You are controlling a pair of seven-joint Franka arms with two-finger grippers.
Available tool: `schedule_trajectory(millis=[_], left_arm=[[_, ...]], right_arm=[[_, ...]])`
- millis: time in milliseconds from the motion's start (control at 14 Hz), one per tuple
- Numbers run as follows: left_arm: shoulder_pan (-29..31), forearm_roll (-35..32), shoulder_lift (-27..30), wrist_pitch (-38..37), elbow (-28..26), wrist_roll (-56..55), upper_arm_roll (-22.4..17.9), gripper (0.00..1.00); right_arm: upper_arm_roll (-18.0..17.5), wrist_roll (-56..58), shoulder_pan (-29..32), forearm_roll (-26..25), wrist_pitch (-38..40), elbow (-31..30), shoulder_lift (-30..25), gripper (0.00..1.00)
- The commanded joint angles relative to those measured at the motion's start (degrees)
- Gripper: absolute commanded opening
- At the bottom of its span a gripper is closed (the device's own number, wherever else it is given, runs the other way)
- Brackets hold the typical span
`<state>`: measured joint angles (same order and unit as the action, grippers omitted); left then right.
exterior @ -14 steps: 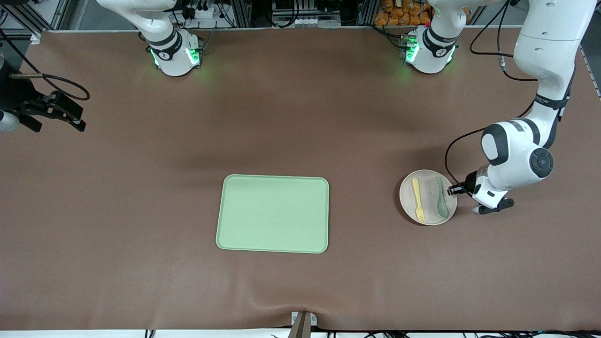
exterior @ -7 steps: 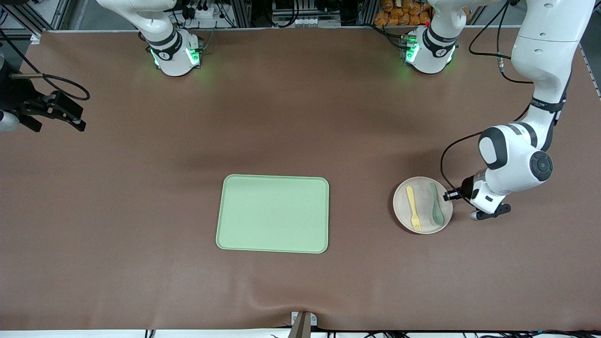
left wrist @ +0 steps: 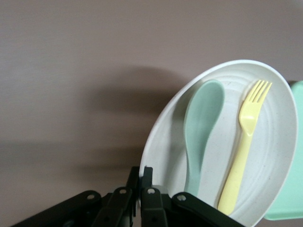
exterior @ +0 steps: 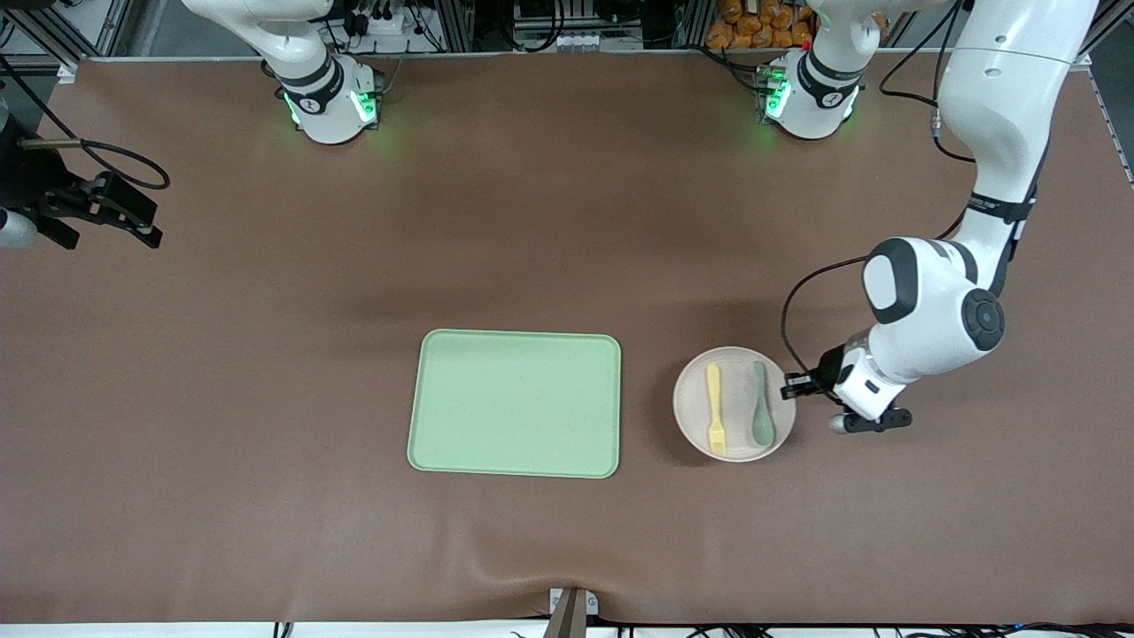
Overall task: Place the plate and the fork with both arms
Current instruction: 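Slide the white plate with the left gripper onto the green tray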
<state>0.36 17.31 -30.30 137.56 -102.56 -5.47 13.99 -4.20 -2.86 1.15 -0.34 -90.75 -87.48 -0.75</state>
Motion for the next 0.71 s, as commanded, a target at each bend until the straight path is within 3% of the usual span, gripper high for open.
schedule_trajectory(millis=[0, 357, 643], left_arm=[[-5.35, 0.97, -4.23, -1.25, 7.18, -3.57, 0.07, 0.0], [-15.46, 0.44, -13.1, -1.16, 19.21, -15.51, -0.45, 0.0], [-18.9, 0.62, -17.94, -0.11, 24.07, -19.13, -0.63, 0.0]], right_arm=[[-0.64, 1.01, 1.23, 0.69, 0.57, 0.55, 0.13, 1.0], [-0.64, 0.92, 1.23, 0.78, 0.48, 0.55, 0.31, 1.0], [-0.55, 0.92, 1.23, 0.78, 0.57, 0.55, 0.31, 1.0]])
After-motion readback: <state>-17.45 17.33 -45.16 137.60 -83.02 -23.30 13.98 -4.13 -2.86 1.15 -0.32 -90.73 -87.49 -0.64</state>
